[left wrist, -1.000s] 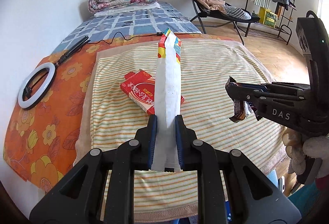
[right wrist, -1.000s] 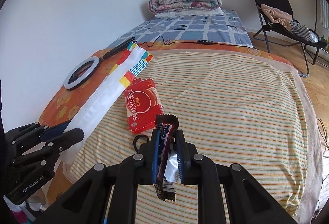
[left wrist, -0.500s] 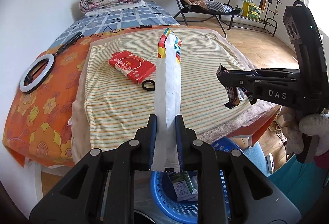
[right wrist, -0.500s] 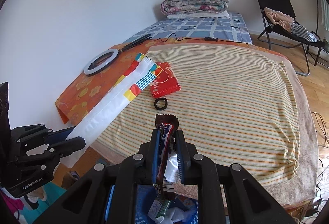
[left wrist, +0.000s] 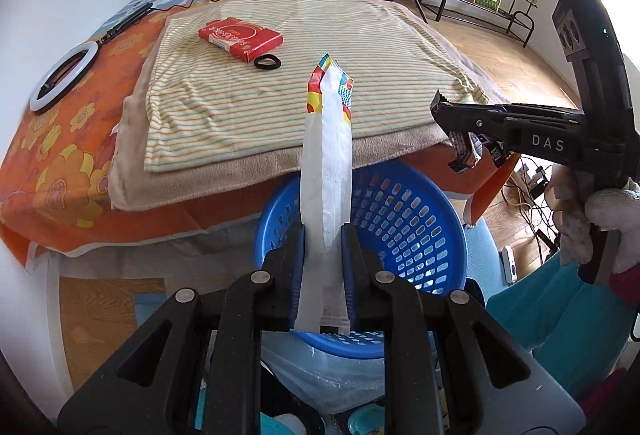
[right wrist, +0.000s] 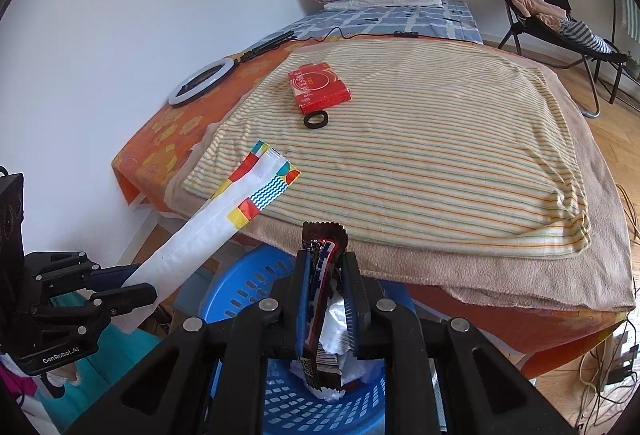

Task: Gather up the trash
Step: 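Carry the chocolate bar and paper strip over the blue basket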

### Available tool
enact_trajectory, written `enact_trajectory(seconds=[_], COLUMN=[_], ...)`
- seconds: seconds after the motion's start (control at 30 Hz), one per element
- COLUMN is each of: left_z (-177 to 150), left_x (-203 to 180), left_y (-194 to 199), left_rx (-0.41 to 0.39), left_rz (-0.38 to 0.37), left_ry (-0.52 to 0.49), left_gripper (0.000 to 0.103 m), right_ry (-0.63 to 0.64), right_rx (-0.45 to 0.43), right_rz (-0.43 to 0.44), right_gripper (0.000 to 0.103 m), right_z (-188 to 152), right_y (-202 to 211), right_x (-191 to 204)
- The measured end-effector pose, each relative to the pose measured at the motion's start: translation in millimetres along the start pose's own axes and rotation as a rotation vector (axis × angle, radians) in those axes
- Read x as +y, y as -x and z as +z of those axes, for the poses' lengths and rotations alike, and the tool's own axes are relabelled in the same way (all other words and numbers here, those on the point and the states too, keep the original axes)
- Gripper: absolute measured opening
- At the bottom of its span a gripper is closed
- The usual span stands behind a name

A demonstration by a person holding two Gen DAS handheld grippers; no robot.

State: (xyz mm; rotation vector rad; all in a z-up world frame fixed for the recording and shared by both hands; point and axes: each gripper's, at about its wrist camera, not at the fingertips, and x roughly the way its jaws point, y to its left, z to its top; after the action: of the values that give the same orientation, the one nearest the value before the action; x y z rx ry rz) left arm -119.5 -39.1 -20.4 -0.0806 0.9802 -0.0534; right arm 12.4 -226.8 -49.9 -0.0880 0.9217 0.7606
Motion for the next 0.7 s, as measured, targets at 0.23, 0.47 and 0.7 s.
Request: enact_trajectory(seconds=[0.23,0.47,0.7], left_z=[-30.9,-49.3,-56.3], left_x=[-2.7,-7.5,-2.5], left_y=[-19.2,-35.1,-55.9], left_rx=[0.092,0.161,0.236], left_rz=[-0.014,-0.036,-0.060], left_ry=[0.003,-0.001,0.041], left_gripper=[0.016,0.016,0.016], right_ry=[-0.020,0.013,0.019], right_rx=[0.060,0.092,0.135], right_rz=[0.003,-0.002,0.005], right_gripper=[0.014,0.014,0.014], right_z=[-31.7,-47.6,-58.5], right_y=[-15.2,-25.9,-38.6], right_x=[-4.4,3.6,6.5])
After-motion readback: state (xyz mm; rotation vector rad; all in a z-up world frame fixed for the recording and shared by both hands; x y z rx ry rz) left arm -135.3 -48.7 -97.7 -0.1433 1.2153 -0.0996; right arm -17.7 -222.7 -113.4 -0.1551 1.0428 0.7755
